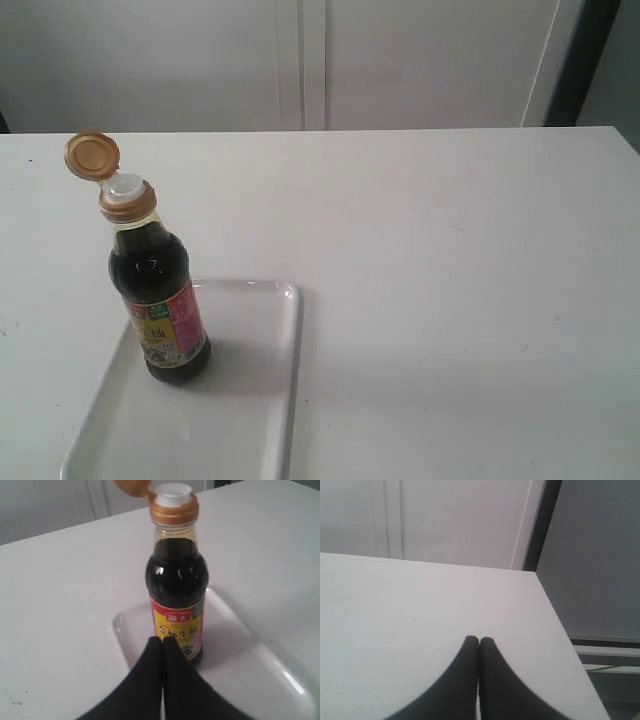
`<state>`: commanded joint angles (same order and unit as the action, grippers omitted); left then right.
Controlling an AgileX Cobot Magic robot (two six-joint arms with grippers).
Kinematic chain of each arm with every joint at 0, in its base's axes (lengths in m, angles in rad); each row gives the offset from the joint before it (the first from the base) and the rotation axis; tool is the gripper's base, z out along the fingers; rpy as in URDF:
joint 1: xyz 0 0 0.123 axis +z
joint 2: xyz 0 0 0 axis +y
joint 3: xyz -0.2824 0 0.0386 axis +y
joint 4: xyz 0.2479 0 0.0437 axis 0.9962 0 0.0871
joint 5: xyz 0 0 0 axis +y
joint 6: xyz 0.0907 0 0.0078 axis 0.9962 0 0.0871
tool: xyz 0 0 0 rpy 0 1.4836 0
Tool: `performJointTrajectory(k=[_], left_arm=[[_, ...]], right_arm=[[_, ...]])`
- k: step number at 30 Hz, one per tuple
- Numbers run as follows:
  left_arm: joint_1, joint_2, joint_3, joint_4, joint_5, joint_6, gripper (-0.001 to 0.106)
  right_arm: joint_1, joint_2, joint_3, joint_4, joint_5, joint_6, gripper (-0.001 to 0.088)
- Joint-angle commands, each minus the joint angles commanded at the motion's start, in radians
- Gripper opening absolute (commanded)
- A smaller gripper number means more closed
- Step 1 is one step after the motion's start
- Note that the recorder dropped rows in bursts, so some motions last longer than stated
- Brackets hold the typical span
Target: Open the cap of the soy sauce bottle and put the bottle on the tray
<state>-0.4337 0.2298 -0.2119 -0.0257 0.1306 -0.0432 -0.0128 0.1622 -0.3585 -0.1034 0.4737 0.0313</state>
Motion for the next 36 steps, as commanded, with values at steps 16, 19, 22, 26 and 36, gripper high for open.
performJointTrajectory(k=[16, 19, 22, 26, 36], left_arm=[[0.225, -0.197, 0.139, -0.035, 0.076, -0.007, 0.000], [0.245, -0.224, 0.181, -0.035, 0.073, -0.007, 0.000], [0.260, -0.230, 0.212, -0.035, 0.073, -0.007, 0.000], [0.271, -0.230, 0.212, -0.033, 0.073, -0.007, 0.000], [0.271, -0.230, 0.212, -0.003, 0.083, -0.004, 0.000]], right_arm=[[0.000, 0.000, 0.000, 0.000, 0.000, 0.000, 0.0000], [0.000, 0.000, 0.000, 0.000, 0.000, 0.000, 0.0000], [0.000, 0.000, 0.000, 0.000, 0.000, 0.000, 0.0000], [0.000, 0.000, 0.000, 0.000, 0.003, 0.000, 0.0000], [0.000, 0.000, 0.000, 0.000, 0.003, 0.000, 0.0000]])
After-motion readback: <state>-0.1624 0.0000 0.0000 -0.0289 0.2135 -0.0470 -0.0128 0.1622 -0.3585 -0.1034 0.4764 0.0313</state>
